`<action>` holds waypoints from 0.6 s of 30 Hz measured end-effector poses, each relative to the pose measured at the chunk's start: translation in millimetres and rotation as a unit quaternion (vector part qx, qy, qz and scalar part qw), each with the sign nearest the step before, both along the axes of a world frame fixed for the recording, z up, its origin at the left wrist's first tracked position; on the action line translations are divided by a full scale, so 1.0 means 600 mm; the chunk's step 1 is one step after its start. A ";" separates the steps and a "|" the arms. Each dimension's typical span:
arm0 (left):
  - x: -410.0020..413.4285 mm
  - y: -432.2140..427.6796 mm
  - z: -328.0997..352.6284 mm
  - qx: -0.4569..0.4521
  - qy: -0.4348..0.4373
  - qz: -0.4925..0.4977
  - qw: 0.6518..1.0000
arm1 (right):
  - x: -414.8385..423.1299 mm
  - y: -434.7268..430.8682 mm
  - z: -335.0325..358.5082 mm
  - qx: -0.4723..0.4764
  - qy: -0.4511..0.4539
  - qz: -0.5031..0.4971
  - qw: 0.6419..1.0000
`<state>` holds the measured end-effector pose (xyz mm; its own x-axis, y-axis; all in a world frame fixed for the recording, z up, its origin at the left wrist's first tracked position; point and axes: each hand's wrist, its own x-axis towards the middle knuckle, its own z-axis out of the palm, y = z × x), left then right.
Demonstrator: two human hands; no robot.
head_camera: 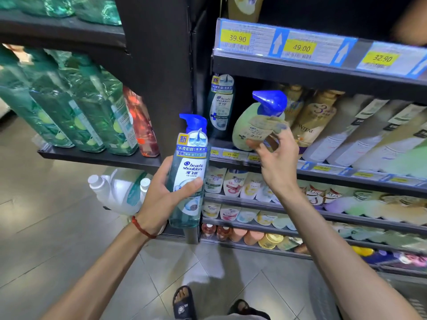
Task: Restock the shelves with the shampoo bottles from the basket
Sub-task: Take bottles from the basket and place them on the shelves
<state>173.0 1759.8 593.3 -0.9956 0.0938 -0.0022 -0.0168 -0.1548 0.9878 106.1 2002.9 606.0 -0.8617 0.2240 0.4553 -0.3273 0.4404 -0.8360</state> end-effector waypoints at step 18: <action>-0.012 -0.006 0.001 -0.003 0.002 -0.009 1.000 | -0.026 -0.019 -0.019 0.011 -0.083 -0.028 0.996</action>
